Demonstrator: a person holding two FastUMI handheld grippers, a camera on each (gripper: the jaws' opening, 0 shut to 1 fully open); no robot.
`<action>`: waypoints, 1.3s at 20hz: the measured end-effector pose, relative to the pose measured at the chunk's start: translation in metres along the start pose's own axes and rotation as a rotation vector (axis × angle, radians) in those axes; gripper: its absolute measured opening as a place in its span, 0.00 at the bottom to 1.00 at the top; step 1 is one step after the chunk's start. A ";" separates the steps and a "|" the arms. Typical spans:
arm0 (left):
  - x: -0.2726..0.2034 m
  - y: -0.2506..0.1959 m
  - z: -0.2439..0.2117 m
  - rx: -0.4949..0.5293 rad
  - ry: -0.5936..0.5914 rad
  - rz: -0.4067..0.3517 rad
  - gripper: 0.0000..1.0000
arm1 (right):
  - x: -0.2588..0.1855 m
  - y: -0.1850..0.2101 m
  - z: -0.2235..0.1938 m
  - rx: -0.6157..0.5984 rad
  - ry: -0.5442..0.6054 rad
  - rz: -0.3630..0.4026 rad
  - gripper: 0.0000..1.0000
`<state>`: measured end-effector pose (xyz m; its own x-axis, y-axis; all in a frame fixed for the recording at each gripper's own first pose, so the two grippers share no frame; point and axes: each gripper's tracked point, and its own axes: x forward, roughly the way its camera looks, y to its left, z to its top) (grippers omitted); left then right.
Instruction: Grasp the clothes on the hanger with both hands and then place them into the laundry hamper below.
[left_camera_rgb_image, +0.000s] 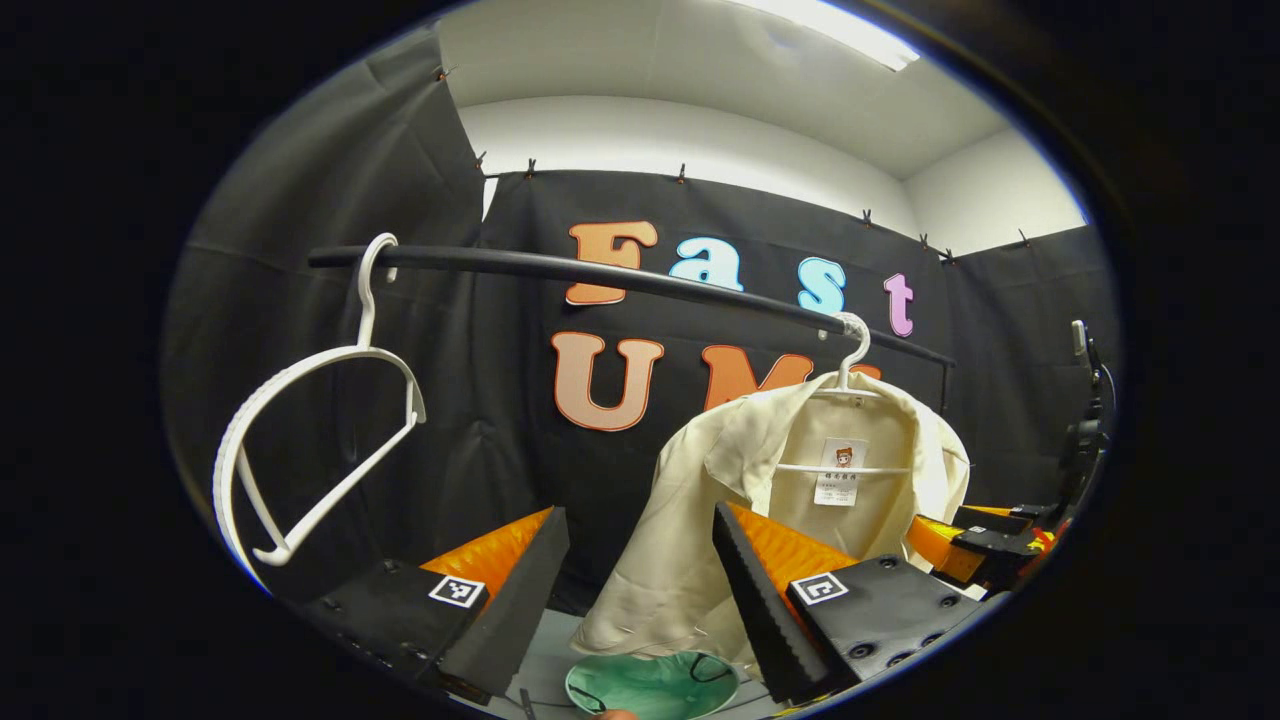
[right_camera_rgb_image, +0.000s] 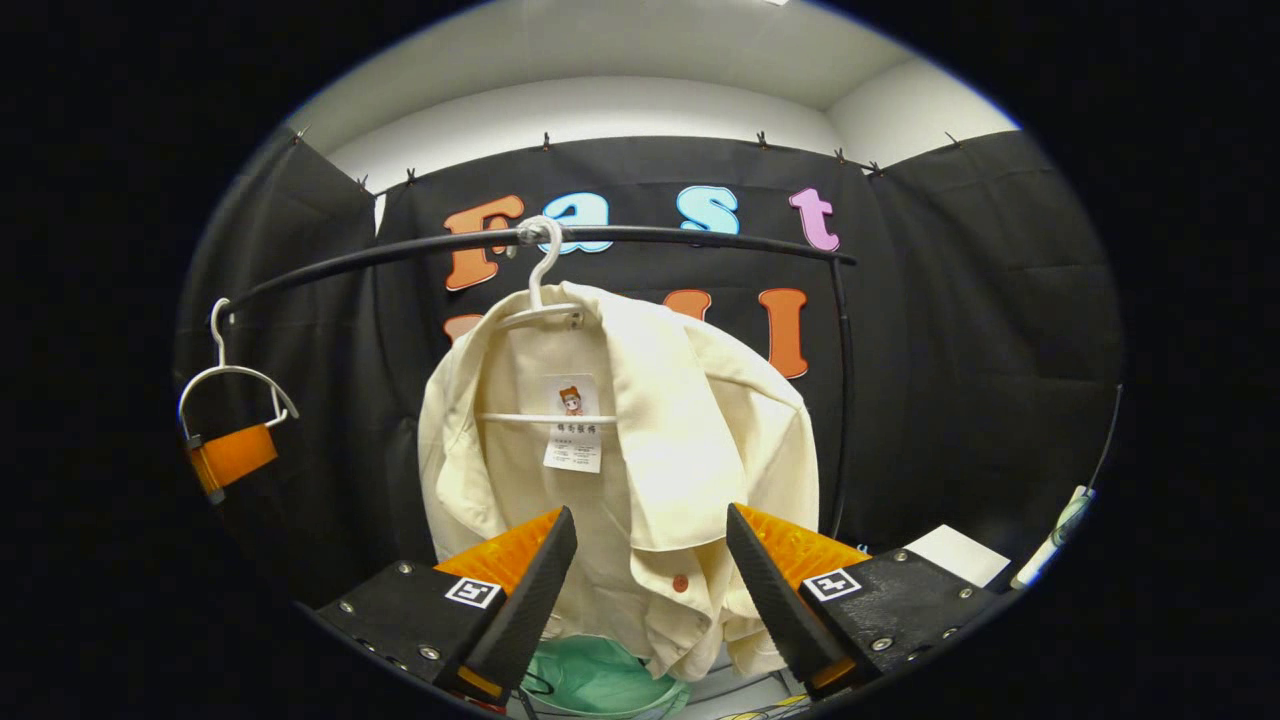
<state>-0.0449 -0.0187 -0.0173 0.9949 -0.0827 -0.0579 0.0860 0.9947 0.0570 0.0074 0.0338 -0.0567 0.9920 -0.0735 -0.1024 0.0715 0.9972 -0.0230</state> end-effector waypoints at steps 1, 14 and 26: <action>0.001 0.001 0.000 0.003 -0.001 0.002 0.95 | 0.004 -0.002 0.002 -0.004 -0.007 -0.019 0.94; 0.020 -0.004 -0.012 0.006 0.020 -0.008 0.95 | 0.063 -0.013 -0.010 -0.082 -0.002 -0.134 0.65; 0.058 -0.026 -0.026 0.009 0.044 -0.065 0.95 | 0.057 -0.009 -0.013 -0.028 0.002 -0.065 0.08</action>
<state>0.0095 -0.0482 -0.0485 0.9839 -0.1442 -0.1057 0.1511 0.9866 0.0608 0.0620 0.0203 -0.0750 0.9852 -0.1381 -0.1016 0.1328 0.9895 -0.0572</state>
